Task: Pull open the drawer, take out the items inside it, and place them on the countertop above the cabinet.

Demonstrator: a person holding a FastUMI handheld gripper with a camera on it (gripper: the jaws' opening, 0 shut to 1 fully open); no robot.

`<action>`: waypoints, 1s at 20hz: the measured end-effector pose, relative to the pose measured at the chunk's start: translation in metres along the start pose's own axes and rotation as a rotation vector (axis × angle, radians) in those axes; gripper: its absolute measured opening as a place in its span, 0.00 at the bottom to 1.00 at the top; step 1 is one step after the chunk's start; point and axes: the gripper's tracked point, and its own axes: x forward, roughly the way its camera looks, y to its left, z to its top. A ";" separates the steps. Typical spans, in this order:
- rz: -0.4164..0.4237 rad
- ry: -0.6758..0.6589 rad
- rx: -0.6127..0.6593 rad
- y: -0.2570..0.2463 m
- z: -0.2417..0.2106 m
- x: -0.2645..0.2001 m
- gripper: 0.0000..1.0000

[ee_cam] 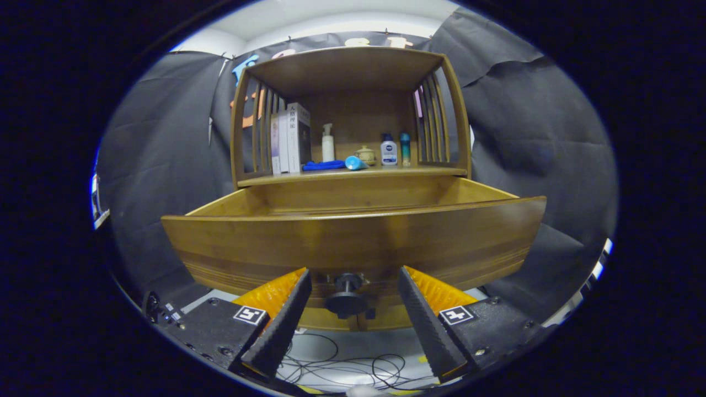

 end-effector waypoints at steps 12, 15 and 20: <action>-0.003 -0.029 0.014 0.000 -0.003 0.016 0.99; -0.004 -0.037 0.017 0.002 -0.003 0.016 0.99; -0.002 -0.047 -0.001 0.000 -0.002 0.021 1.00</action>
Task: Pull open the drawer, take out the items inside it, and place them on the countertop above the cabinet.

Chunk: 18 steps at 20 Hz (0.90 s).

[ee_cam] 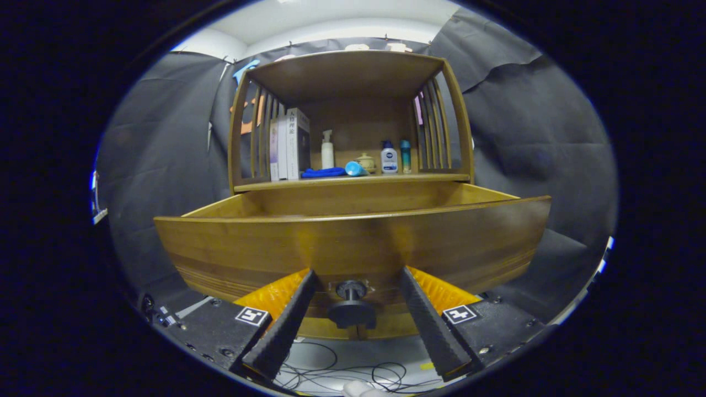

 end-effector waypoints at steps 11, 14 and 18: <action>-0.008 -0.005 -0.016 0.001 0.003 0.008 1.00; -0.010 0.000 -0.012 0.001 0.006 0.014 1.00; -0.013 0.005 -0.008 0.003 0.011 0.031 1.00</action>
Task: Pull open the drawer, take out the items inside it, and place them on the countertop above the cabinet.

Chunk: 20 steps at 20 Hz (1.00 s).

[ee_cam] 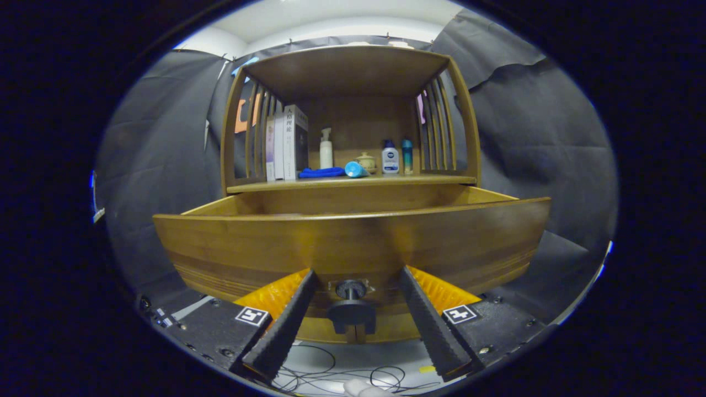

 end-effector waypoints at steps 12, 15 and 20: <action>-0.037 -0.021 -0.039 0.005 0.027 0.087 1.00; -0.035 -0.014 -0.012 0.007 0.031 0.112 1.00; -0.019 0.007 0.029 0.005 0.035 0.149 1.00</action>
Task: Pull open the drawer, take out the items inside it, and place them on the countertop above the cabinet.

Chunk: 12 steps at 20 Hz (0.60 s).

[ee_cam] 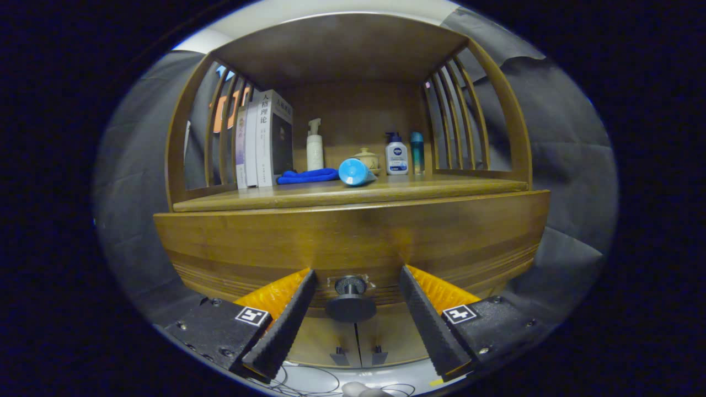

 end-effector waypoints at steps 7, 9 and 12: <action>-0.008 -0.007 -0.012 0.001 0.003 0.019 1.00; -0.006 -0.007 -0.009 0.001 0.002 0.019 1.00; -0.009 0.002 -0.014 0.001 0.002 0.017 1.00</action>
